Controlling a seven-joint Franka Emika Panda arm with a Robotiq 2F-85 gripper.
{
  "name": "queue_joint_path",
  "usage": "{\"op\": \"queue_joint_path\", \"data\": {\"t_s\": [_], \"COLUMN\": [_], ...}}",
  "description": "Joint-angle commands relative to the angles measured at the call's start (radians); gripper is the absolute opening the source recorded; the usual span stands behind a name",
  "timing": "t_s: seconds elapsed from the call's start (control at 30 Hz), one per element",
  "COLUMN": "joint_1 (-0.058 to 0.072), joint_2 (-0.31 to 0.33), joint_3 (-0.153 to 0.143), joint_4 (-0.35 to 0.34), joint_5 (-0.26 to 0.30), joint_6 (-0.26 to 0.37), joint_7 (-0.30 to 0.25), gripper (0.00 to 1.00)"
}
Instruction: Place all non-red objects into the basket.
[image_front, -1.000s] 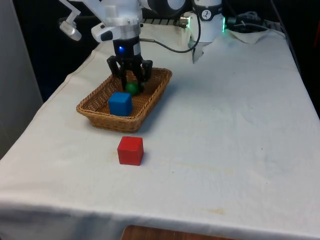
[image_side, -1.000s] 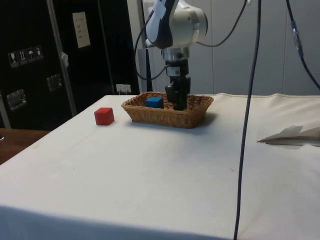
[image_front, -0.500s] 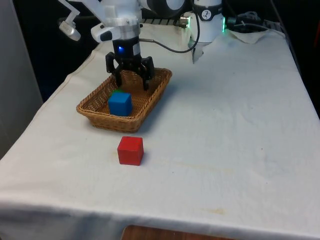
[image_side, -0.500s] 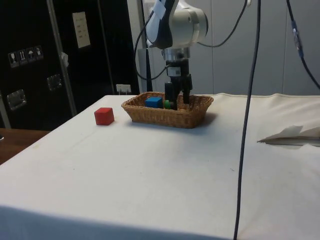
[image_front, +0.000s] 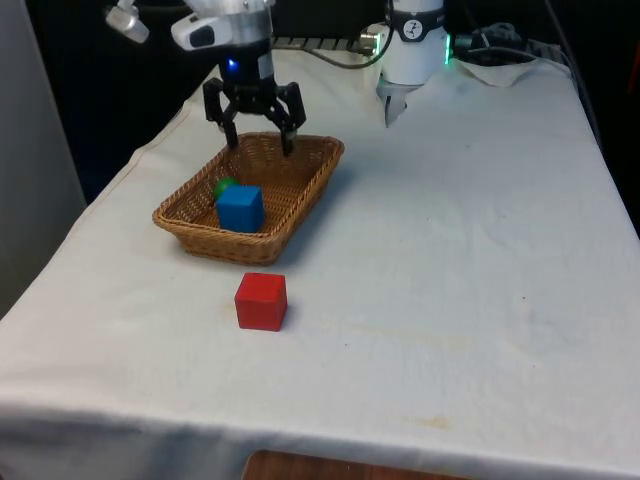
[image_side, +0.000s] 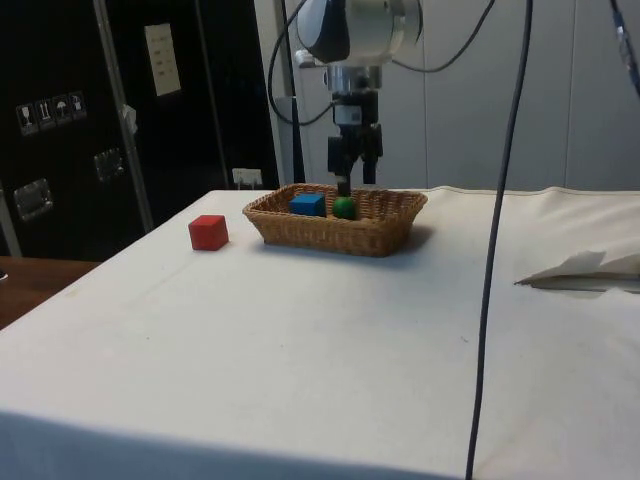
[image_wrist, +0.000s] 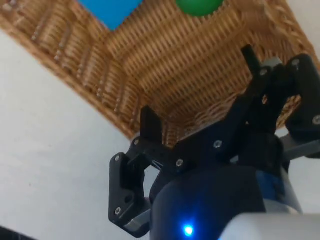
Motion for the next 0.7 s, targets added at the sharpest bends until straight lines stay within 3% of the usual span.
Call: {"op": "queue_joint_path", "data": {"t_s": [0.0,0.07,0.1,0.13,0.17,0.37,0.4,0.43,0.6,0.63,0.67], "joint_1": [0.018,0.027,0.01,0.034,0.038,0.054,0.042,0.056,0.065,0.052,0.066], "joint_2": [-0.011,-0.033,-0.029,-0.054,-0.064,-0.13,-0.13,-0.138,-0.181,-0.174,-0.187], "joint_3": [-0.011,-0.009,0.002,-0.006,-0.004,0.021,0.03,0.025,0.056,0.061,0.062], "joint_4": [-0.006,-0.01,-0.003,-0.015,-0.017,-0.035,-0.032,-0.036,-0.043,-0.038,-0.043], "joint_5": [-0.023,-0.042,-0.026,-0.062,-0.073,-0.143,-0.132,-0.152,-0.193,-0.174,-0.198], "joint_6": [-0.004,-0.009,-0.011,-0.012,-0.013,-0.014,-0.017,-0.014,-0.012,-0.017,-0.012], "joint_7": [0.027,0.049,0.03,0.073,0.086,0.169,0.155,0.18,0.24,0.218,0.248], "gripper": [1.0,1.0,1.0,1.0,1.0,1.0,1.0,1.0,1.0,1.0,1.0]}}
